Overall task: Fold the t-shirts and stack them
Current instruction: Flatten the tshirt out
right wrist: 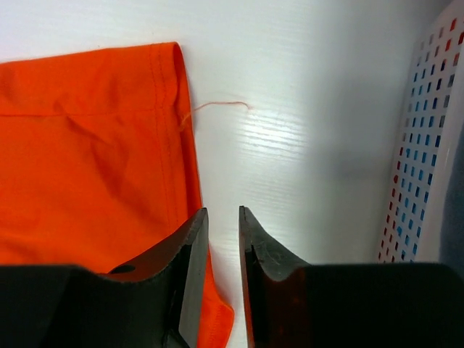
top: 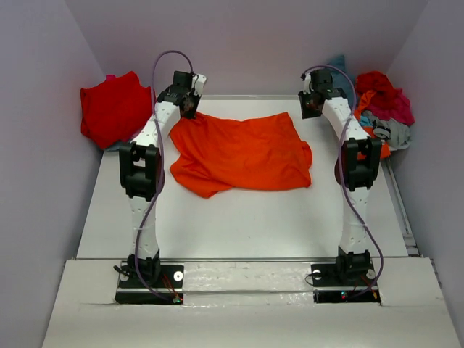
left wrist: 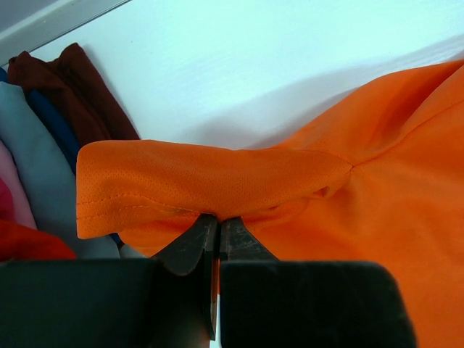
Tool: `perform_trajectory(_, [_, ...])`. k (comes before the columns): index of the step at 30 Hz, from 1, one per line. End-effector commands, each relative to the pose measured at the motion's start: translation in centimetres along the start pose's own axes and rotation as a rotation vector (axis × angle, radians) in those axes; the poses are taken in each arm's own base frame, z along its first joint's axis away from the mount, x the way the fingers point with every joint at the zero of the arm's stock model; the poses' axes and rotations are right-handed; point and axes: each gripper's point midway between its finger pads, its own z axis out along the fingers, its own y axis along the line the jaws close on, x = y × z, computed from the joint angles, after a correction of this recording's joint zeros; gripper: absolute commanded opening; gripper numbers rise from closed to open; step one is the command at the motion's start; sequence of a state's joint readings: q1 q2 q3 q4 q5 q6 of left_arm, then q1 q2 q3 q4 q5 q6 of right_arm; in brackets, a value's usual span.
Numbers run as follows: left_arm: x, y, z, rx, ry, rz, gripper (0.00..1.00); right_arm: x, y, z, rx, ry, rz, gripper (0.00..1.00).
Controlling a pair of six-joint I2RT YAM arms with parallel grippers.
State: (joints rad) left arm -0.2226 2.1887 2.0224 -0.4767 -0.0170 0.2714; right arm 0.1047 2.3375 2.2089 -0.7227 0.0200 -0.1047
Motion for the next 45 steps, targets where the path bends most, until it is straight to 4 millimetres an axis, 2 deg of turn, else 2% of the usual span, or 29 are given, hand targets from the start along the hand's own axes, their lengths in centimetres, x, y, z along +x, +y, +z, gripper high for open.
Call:
perform_trajectory(1, [-0.3, 0.4, -0.8, -0.012, -0.007, 0.014, 0.06, -1.7, 0.6, 0.1, -0.052, -0.042, 0.013, 0.33])
perform_trajectory(2, [-0.1, 0.4, -0.8, -0.013, -0.002, 0.017, 0.06, -1.9, 0.7, 0.3, -0.056, -0.047, 0.011, 0.38])
perform_trajectory(4, [0.5, 0.4, -0.6, -0.010, 0.015, 0.027, 0.06, -1.8, 0.8, 1.2, -0.062, -0.046, 0.004, 0.42])
perform_trajectory(6, [1.2, -0.3, -0.5, -0.001, 0.031, 0.044, 0.06, -2.4, 1.0, 1.4, -0.076, -0.064, 0.000, 0.42])
perform_trajectory(10, [1.9, -0.8, -0.2, -0.001, 0.051, 0.069, 0.06, -1.9, 1.7, 3.1, -0.112, -0.057, -0.001, 0.40])
perform_trajectory(15, [2.2, -2.8, 0.1, 0.012, 0.064, 0.119, 0.06, -2.0, 2.6, 4.1, -0.163, -0.079, -0.003, 0.37])
perform_trajectory(19, [2.5, -3.3, 0.5, 0.012, 0.076, 0.137, 0.06, -1.9, 3.1, 4.7, -0.189, -0.081, 0.000, 0.37])
perform_trajectory(20, [2.5, -3.9, 0.5, 0.018, 0.076, 0.145, 0.06, -2.1, 3.8, 4.8, -0.199, -0.085, -0.005, 0.38])
perform_trajectory(22, [2.8, -4.5, 0.7, 0.024, 0.085, 0.158, 0.06, -2.0, 3.8, 5.3, -0.200, -0.085, 0.001, 0.38])
perform_trajectory(36, [3.8, -4.7, 1.1, 0.032, 0.105, 0.166, 0.06, -1.3, 7.8, 7.1, -0.235, -0.079, -0.031, 0.39])
perform_trajectory(43, [3.7, -4.8, 1.2, 0.037, 0.104, 0.164, 0.06, -1.2, 8.1, 7.4, -0.224, -0.079, -0.040, 0.39])
perform_trajectory(45, [3.9, -4.9, 1.3, 0.039, 0.110, 0.164, 0.06, -1.0, 8.0, 7.5, -0.217, -0.074, -0.042, 0.36])
